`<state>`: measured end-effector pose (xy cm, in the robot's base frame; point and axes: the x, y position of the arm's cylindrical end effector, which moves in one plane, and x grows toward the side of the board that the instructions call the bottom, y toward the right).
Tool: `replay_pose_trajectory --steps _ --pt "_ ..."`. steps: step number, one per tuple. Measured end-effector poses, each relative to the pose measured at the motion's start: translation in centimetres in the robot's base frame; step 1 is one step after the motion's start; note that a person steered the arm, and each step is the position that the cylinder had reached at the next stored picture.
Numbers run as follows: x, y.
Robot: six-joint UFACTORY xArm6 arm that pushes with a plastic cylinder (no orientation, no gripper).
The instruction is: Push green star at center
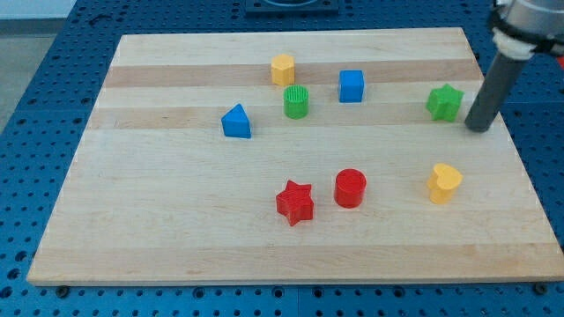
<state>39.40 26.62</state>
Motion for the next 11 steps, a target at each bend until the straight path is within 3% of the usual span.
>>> replay_pose_trajectory --steps 1,2,3,4,5,6,7,9,11 --pt "-3.8 -0.9" --pt "-2.3 -4.3" --pt "1.7 -7.8" --pt "6.4 -7.6" --pt "6.5 -10.9" --pt "2.1 -14.4" --pt "0.7 -15.5" --pt "-1.9 -11.2" --pt "-1.1 -15.8"
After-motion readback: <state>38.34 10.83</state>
